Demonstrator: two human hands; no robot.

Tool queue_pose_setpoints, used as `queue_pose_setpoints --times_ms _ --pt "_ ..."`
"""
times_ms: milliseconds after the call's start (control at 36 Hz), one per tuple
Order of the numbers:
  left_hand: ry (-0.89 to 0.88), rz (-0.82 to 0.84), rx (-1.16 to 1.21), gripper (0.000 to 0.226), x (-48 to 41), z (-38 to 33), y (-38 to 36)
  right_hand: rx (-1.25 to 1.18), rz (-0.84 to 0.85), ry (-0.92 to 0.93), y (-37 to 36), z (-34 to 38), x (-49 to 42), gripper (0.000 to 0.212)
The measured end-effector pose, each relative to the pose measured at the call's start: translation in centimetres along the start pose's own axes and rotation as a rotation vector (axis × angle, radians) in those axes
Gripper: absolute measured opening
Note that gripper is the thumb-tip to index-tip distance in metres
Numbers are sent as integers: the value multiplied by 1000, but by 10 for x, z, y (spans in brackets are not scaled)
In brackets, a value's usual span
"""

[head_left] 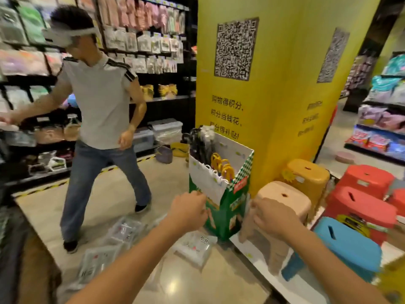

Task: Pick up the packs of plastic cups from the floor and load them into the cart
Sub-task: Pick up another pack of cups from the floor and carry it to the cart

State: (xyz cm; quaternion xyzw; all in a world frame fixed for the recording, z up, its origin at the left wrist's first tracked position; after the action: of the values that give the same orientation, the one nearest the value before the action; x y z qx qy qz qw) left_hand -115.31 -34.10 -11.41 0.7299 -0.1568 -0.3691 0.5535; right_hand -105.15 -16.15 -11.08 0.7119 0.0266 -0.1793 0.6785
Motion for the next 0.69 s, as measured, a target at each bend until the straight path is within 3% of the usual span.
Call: queue_pose_setpoints --times_ms 111,306,694 --pt "97 -18 -43 33 -2 47 -3 -41 -2 78 -31 28 -46 15" --pt "223 15 -95 33 -39 97 -25 -136 -4 152 -74 38 -122 28" --pt "337 79 -61 36 -171 110 -138 -243 62 125 -171 -59 -240 26"
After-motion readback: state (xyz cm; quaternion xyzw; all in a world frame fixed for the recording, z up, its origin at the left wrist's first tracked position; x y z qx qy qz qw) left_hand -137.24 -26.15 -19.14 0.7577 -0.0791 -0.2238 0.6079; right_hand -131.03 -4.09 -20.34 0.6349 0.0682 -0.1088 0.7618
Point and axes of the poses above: each hand's wrist, its own x-axis away from the middle knuckle, its own y-axis out of the back of the hand, z = x × y, the point moved 8 cm from there along -x, towards the middle knuckle, and after that the axes turned 15 degrees about -z, right-handed, at the moved point
